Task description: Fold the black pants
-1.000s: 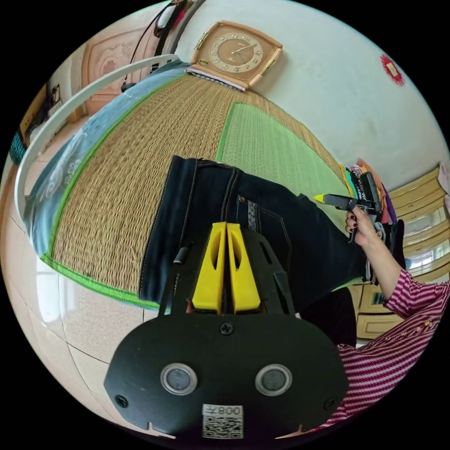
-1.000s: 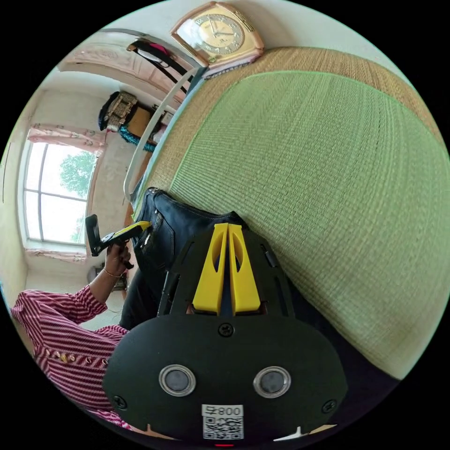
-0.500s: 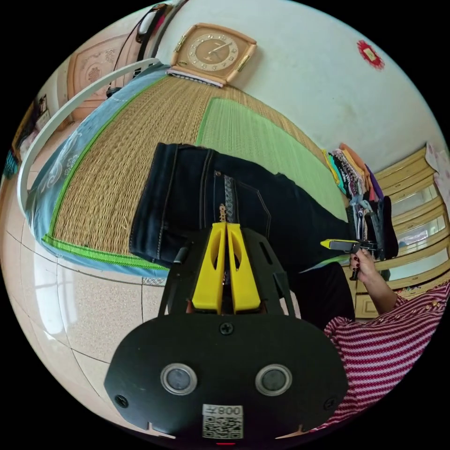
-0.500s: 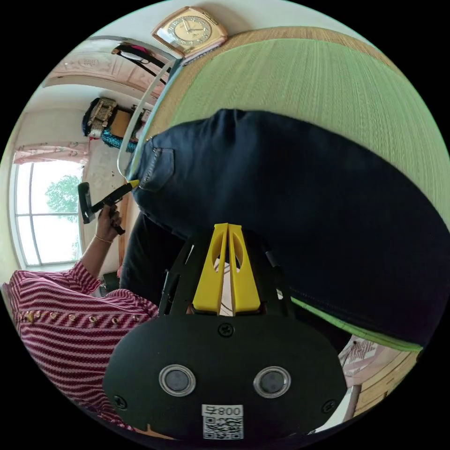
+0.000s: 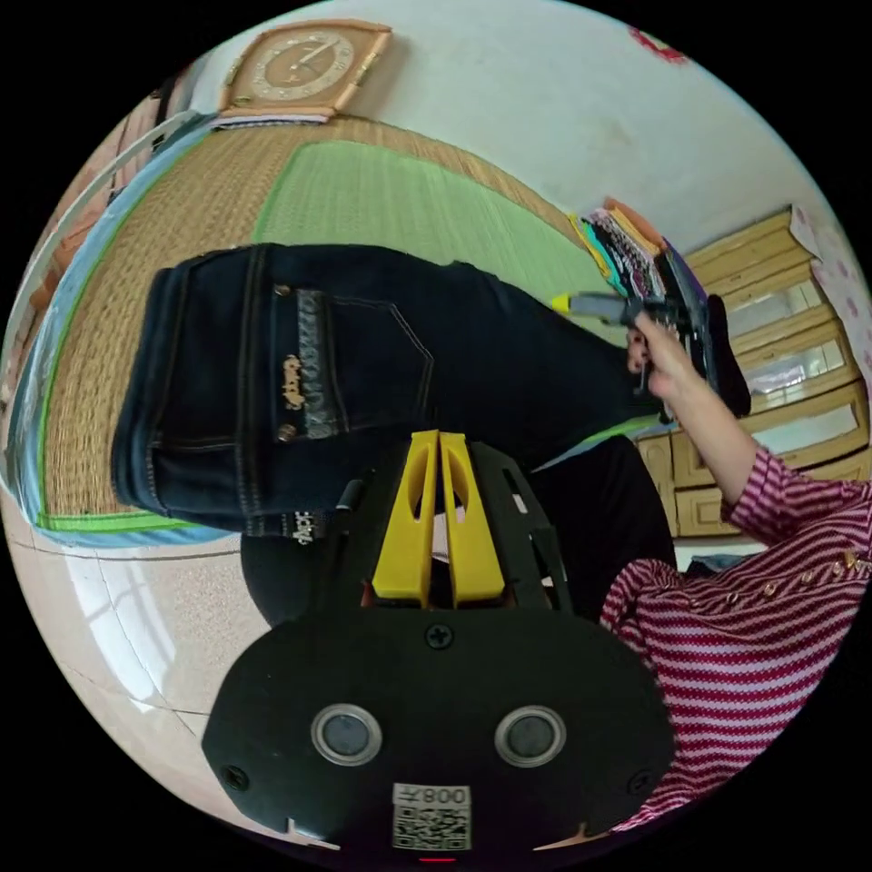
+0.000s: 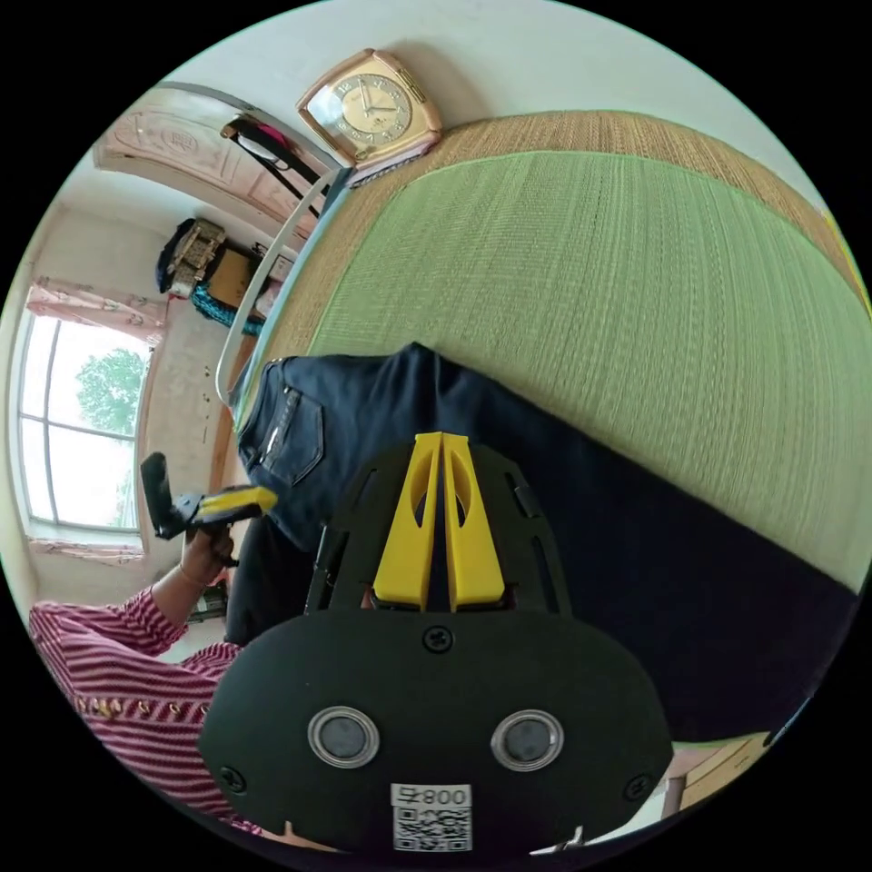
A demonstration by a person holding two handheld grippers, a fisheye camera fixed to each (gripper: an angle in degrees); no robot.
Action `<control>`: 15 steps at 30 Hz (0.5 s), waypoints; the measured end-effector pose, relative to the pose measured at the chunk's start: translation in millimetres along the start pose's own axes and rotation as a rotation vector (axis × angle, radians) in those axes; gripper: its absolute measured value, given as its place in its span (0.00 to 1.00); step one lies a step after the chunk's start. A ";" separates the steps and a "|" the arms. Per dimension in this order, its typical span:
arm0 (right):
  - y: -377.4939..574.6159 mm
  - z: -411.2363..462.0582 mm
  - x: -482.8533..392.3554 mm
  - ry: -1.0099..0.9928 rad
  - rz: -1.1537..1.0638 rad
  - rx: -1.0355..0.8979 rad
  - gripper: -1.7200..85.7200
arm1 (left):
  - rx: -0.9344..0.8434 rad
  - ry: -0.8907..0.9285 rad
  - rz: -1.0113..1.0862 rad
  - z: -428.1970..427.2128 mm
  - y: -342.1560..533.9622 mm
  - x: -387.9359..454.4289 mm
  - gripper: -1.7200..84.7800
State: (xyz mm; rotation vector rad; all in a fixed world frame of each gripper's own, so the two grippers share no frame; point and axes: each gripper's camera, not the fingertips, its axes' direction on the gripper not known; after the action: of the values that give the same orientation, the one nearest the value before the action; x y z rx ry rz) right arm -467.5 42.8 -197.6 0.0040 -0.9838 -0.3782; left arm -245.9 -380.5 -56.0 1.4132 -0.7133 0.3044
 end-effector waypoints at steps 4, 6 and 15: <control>-26.3 32.1 28.2 0.046 0.079 -0.103 0.02 | -0.051 -0.027 0.027 1.0 6.9 14.0 0.02; -22.4 25.1 37.9 -0.017 0.113 -0.056 0.02 | -0.077 -0.050 0.054 -1.1 9.0 24.4 0.02; 58.8 -24.0 -3.9 -0.104 0.000 -0.027 0.02 | -0.038 0.039 0.093 -25.0 22.4 70.0 0.02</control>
State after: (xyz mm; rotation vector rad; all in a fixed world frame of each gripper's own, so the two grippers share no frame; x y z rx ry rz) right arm -431.7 95.0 -204.1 -0.0403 -1.0818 -0.3949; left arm -199.4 -367.9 4.8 1.3372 -0.7503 0.3885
